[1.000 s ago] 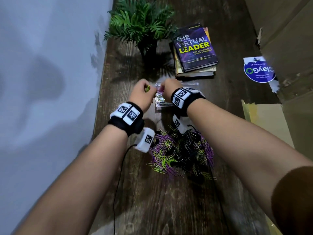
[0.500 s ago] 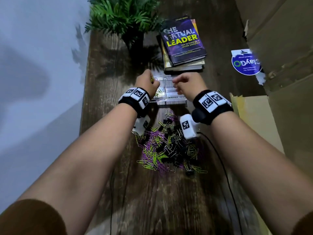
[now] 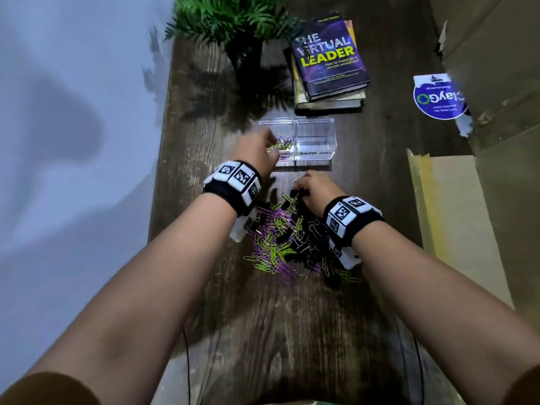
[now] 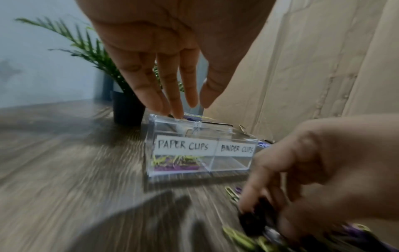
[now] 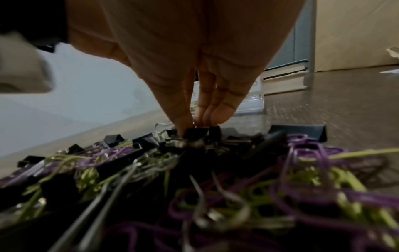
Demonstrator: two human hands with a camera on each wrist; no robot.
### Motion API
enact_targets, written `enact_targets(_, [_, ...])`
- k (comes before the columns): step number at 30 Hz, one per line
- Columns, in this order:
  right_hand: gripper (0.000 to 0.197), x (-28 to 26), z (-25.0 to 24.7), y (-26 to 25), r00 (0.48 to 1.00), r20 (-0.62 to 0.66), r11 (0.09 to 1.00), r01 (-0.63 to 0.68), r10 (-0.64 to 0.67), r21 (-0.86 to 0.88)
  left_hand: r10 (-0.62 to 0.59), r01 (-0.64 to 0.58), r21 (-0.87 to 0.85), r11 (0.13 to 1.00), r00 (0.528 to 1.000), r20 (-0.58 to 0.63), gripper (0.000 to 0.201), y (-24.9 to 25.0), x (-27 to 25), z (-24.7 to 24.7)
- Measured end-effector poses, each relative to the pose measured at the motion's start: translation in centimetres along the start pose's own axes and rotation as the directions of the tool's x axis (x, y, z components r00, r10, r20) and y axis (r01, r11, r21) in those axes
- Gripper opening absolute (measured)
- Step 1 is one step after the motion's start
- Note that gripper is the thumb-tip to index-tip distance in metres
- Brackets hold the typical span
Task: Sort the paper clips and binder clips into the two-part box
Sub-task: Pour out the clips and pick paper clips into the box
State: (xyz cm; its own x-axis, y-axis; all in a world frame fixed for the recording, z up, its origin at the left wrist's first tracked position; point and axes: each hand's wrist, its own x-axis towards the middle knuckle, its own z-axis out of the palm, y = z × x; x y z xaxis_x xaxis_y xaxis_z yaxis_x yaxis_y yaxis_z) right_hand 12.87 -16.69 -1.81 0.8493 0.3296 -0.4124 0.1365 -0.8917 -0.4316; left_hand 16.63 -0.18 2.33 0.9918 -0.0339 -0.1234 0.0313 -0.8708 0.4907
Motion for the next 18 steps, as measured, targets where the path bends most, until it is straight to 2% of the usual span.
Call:
enact_targets(3, [0.022, 0.1, 0.2, 0.1, 1.000, 0.024, 1.000, -0.014, 0.014, -0.002, -0.075, 0.078, -0.044, 0.996, 0.995, 0.067, 0.013, -1.0, -3.4, 1.7])
enact_targets(6, [0.010, -0.6, 0.2, 0.8, 0.996, -0.063, 0.991, -0.052, 0.061, 0.124, -0.084, 0.087, -0.011, 0.996, 0.984, 0.159, 0.017, -1.0, -5.9, 4.1])
enact_targets(10, [0.011, -1.6, -0.7, 3.0, 0.958, -0.162, 0.956, -0.202, 0.238, 0.213, -0.099, 0.112, -0.037, 0.993, 0.964, 0.246, 0.033, -0.3, -6.8, 6.6])
enact_targets(13, [0.015, -2.0, -1.4, 4.6, 0.923, -0.183, 0.935, -0.307, 0.338, 0.176, -0.090, 0.089, 0.014, 0.996, 0.963, 0.255, 0.026, -0.1, -7.0, 7.2])
enact_targets(15, [0.022, -2.1, -1.5, 4.7, 0.923, -0.186, 0.941, -0.320, 0.336, 0.111, -0.083, 0.085, 0.003, 0.996, 0.962, 0.259, 0.022, -0.1, -7.2, 7.4])
enact_targets(18, [0.029, -1.5, -1.0, 3.2, 0.943, -0.244, 0.974, -0.214, 0.226, 0.077, -0.104, 0.114, -0.027, 0.993, 0.963, 0.249, 0.023, -0.3, -7.4, 7.2])
